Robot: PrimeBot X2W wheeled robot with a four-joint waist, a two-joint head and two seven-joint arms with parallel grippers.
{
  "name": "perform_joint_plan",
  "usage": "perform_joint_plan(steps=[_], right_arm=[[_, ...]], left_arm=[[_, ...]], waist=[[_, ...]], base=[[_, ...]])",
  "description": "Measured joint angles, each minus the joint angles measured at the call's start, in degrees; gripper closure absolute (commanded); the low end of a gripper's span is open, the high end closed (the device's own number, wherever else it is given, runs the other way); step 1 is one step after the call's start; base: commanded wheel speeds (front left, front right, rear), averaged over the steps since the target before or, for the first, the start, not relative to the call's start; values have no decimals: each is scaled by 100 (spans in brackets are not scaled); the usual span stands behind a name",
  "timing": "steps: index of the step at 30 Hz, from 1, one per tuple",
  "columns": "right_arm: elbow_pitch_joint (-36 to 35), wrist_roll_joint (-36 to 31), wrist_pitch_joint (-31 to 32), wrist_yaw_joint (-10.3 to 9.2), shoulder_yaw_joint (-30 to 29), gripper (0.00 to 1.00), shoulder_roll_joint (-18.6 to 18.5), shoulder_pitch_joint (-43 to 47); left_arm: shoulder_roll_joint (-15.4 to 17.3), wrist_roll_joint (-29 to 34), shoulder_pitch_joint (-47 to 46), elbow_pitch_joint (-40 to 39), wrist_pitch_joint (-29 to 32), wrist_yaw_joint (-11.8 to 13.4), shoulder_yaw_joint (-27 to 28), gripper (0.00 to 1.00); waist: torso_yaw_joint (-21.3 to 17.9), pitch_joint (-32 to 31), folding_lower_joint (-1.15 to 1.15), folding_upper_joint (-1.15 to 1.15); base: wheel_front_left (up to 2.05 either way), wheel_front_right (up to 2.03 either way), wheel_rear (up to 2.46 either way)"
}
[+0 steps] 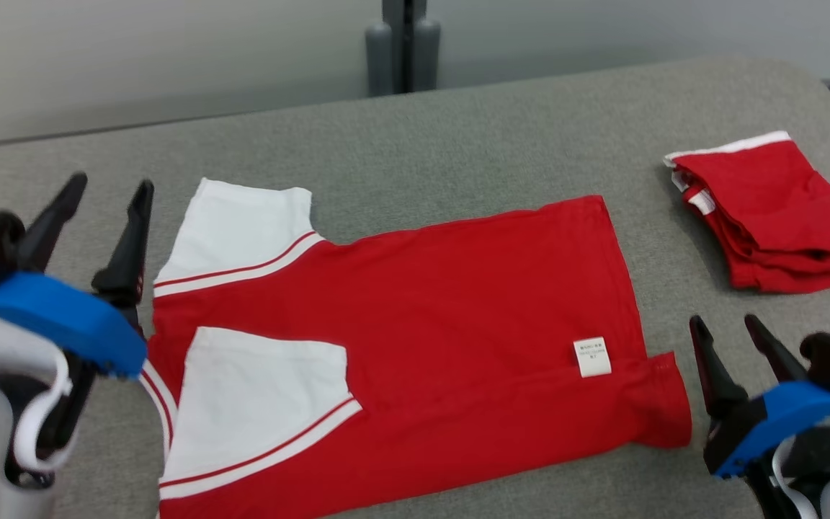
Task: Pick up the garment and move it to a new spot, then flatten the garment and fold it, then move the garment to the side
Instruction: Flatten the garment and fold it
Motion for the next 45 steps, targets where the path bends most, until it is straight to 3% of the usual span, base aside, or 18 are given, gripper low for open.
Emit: perform_joint_plan(steps=[5, 10, 18, 24, 25, 26, 27, 28, 34, 45], right_arm=[[-3, 2, -2, 0, 341, 0, -7, -577], [140, 100, -80, 0, 938, 0, -12, -1348], [315, 243, -242, 0, 1330, 0, -11, -1866], [419, 310, -361, 0, 1355, 0, -31, -1939], [423, 314, -366, 0, 1339, 0, -44, -1951], [436, 315, -379, 0, 1319, 0, -52, -1969], [445, 315, -381, 0, 1302, 0, -56, -2004], [447, 316, -390, 0, 1290, 0, -57, -2040], [589, 244, -359, 0, 1310, 0, -70, -2372], [1842, -3, 332, 0, 1106, 0, -431, -3646]], left_arm=[[285, 10, -1234, 701, 609, -214, -207, 0], [791, 160, -2374, 1819, 1463, -359, -513, 0], [1128, 148, -2774, 2727, 2075, -349, -494, 0], [1226, -80, -2806, 2854, 2408, -350, -445, 0], [1238, -133, -2807, 2832, 2453, -355, -442, 16], [1246, -175, -2806, 2802, 2486, -357, -441, 61], [1247, -211, -2805, 2777, 2493, -366, -443, 87], [1247, -245, -2803, 2740, 2507, -377, -474, 100], [1214, -300, -2756, 2437, 2399, -434, -751, 100], [848, -158, -2996, 2240, 1217, -457, -1178, 100]], waist=[[-258, 447, 2, 0], [-734, 1189, 2, 0], [-1135, 1831, 2, 0], [-1205, 2005, 1, 0], [-1201, 2014, 1, 0], [-1195, 2023, 1, 0], [-1185, 2031, 1, 0], [-1172, 2035, 1, 0], [-1043, 2032, 1, 0], [-454, 1863, 0, 0]], base=[[0, 0, 0], [0, 0, 0], [0, 0, 0], [0, 0, 0], [0, 0, 0], [0, 0, 0], [0, 0, 0], [0, 0, 0], [0, 0, 0], [0, 0, 0]])
